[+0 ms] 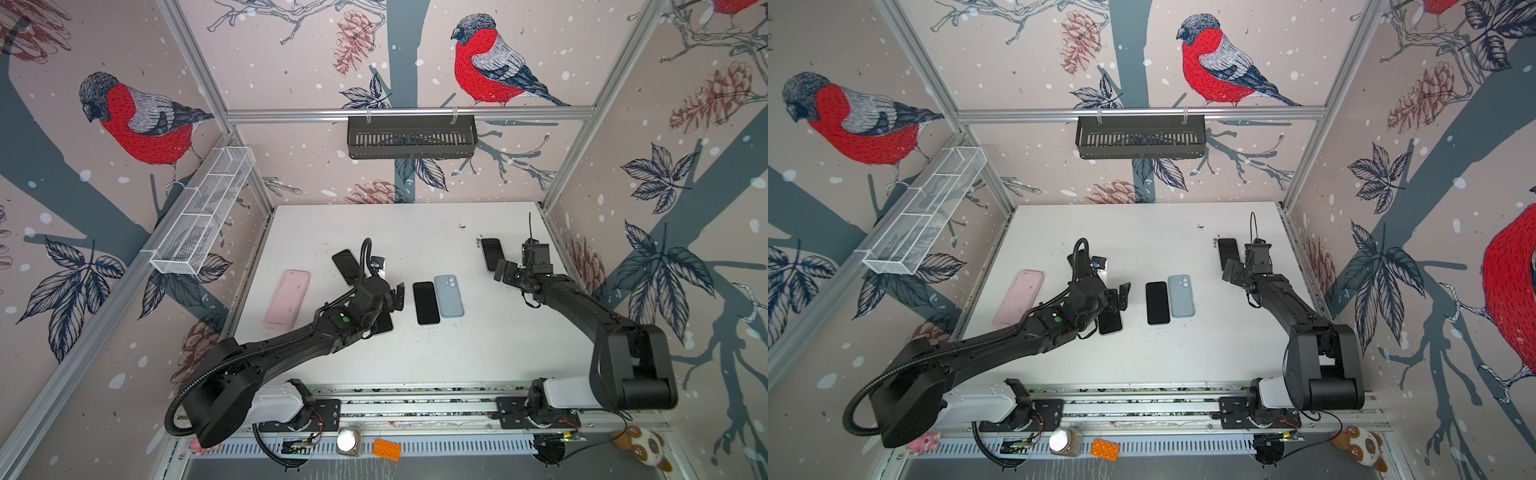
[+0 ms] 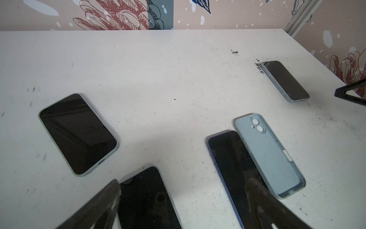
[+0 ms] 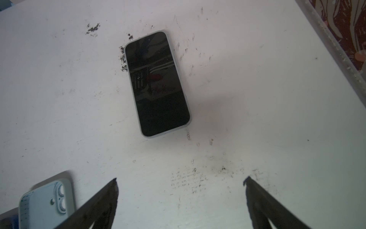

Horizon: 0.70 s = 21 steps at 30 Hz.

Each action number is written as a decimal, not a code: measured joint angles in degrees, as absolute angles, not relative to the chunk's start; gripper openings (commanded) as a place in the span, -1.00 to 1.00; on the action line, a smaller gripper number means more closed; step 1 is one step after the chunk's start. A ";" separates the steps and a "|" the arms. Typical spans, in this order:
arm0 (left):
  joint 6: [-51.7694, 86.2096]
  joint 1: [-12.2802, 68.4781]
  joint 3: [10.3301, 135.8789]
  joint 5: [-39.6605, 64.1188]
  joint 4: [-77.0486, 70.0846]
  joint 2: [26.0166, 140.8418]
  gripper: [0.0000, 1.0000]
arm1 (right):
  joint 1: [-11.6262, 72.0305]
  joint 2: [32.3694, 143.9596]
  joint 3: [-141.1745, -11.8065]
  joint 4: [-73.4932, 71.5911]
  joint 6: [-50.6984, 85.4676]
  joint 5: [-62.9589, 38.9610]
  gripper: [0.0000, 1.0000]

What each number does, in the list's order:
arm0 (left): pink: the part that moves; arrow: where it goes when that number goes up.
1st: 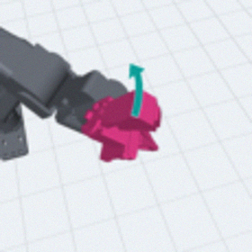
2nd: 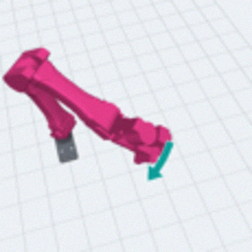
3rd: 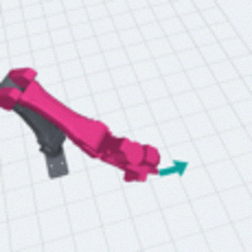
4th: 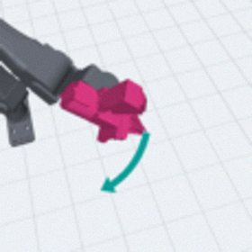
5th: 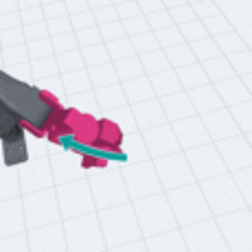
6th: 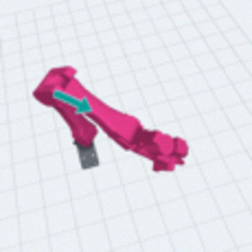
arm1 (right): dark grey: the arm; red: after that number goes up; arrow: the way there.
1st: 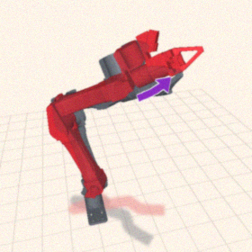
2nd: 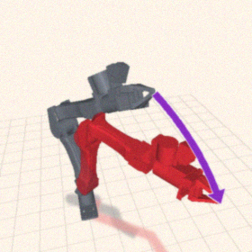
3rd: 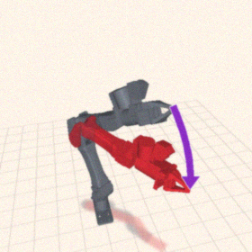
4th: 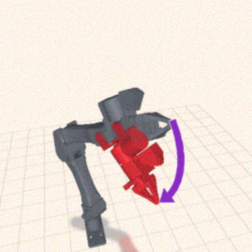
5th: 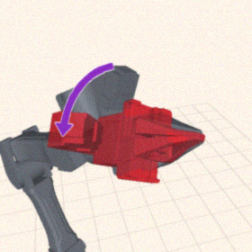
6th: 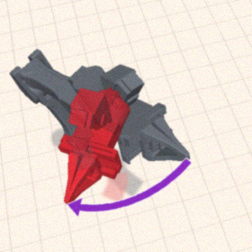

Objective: Take the phone out of the phone case
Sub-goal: Pick up the phone from the top-right of the table.

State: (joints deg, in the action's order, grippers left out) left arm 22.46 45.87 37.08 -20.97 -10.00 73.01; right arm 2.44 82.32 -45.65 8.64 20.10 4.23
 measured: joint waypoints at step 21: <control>22.41 45.21 36.93 -19.14 -9.78 71.85 0.96 | 5.41 102.61 -59.79 8.73 16.47 6.66 1.00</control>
